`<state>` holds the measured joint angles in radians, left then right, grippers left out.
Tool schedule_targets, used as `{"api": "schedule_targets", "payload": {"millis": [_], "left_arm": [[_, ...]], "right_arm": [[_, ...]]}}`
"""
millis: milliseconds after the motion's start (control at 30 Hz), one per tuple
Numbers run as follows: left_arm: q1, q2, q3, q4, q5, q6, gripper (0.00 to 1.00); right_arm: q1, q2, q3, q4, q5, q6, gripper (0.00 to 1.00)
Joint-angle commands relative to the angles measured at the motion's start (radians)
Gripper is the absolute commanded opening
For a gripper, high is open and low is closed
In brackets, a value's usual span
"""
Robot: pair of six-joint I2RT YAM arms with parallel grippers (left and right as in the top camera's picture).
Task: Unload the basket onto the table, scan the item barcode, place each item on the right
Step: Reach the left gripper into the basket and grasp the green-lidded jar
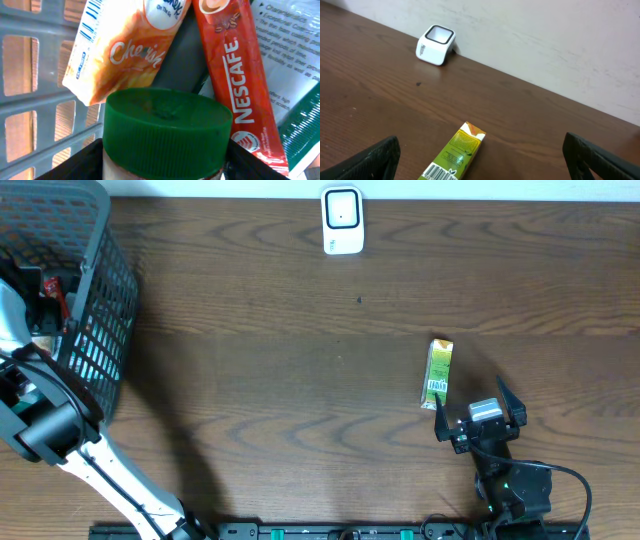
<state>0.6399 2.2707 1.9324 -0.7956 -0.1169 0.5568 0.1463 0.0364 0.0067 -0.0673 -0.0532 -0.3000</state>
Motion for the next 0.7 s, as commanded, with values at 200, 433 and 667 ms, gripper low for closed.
{"api": "schedule_targets", "payload": {"millis": [200,433,667], "left_arm": [[0.006,0.026,-0.013,-0.029,0.064,-0.165,0.76],[0.024,0.030,-0.014,-0.030,0.066,-0.360,0.86],[0.027,0.039,-0.025,-0.060,0.080,-0.380,0.80]], "right_arm": [[-0.014,-0.005,-0.001,-0.004,-0.004,-0.008,0.99],[-0.014,-0.005,-0.001,-0.004,-0.004,-0.008,0.99],[-0.014,-0.005,-0.001,-0.004,-0.004,-0.008,0.99]]}}
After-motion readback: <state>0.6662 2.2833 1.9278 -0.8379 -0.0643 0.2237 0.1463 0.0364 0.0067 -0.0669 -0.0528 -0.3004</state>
